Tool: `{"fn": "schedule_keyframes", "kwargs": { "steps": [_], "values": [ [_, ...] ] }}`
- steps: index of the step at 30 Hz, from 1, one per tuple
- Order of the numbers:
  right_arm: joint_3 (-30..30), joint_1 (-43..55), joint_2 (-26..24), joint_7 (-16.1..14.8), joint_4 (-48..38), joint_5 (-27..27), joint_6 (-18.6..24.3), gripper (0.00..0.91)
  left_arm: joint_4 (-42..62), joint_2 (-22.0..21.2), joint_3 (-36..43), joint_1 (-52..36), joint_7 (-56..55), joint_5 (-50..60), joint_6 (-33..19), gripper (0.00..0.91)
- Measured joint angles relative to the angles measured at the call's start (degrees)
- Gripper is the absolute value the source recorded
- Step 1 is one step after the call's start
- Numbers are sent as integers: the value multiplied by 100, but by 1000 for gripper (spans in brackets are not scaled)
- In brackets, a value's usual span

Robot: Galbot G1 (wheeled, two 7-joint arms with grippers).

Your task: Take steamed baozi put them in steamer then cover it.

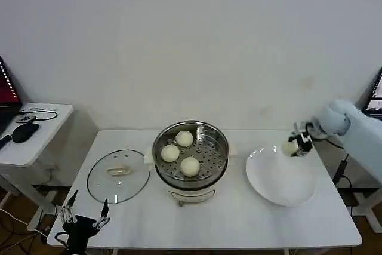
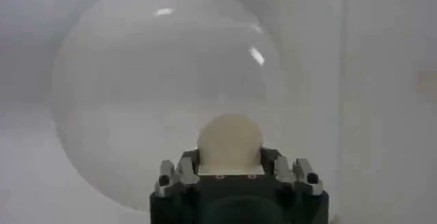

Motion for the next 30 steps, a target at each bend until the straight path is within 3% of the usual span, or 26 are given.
{"fn": "schedule_keyframes", "kwargs": {
  "steps": [7,15,23,30],
  "values": [
    [-896,1033,325,200,671,820,-373,605,-5,5,-34,-14,4,8,2,907],
    [-1674,1878,1060,518,908,1658,-816,605,29,-2,-88,-76,15,-2,12,907],
    [-2179,2164,1976,978,827,2588,-1437,605,85,16,-144,-110,16,-44,11,907],
    [-2523,2144,2478,1238,715,3101,-1933,605,132,49,-185,-159,22,-83,11,907]
  ]
}}
